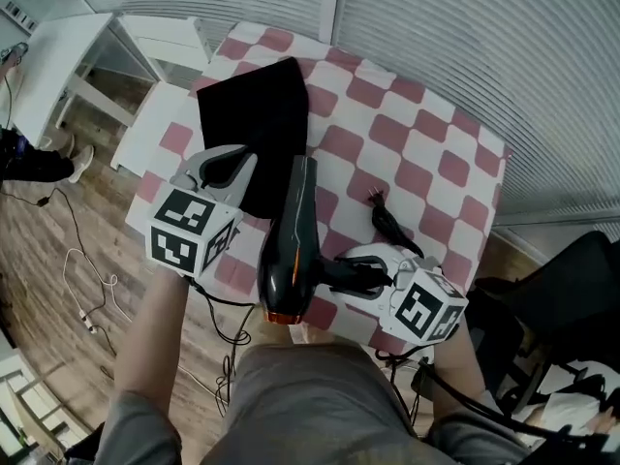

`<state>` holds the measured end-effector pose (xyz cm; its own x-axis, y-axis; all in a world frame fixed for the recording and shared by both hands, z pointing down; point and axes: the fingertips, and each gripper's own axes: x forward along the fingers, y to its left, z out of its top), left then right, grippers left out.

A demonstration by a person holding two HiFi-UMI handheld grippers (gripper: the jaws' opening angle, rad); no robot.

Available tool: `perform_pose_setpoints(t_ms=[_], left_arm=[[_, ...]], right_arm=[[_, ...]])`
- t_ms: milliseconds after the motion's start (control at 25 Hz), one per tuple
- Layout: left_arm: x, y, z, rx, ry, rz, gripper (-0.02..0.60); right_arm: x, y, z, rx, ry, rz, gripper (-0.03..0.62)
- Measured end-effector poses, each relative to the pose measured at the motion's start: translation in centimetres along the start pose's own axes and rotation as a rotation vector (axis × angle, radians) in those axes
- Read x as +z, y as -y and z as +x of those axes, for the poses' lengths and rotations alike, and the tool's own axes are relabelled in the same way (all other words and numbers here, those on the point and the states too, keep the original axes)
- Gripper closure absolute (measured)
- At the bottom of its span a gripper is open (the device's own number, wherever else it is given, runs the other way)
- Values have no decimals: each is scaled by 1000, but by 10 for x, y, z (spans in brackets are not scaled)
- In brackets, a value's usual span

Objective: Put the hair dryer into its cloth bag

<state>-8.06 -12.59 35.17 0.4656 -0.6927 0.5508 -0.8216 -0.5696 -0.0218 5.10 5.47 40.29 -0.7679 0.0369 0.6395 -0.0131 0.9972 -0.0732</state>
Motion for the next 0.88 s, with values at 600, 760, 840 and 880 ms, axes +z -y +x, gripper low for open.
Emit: perform_pose_setpoints(t_ms=[600, 760, 840, 880], left_arm=[[-8, -2, -17, -26, 36, -7, 554], [-14, 3, -21, -67, 28, -6, 554], [-16, 5, -22, -90, 24, -14, 554], [-17, 5, -23, -103, 23, -20, 554]], right_arm=[[19, -27, 42, 249, -59, -55, 382], [28, -11, 56, 260, -69, -15, 382], [30, 0, 64, 248, -82, 7, 382], [30, 5, 67, 242, -87, 18, 382]])
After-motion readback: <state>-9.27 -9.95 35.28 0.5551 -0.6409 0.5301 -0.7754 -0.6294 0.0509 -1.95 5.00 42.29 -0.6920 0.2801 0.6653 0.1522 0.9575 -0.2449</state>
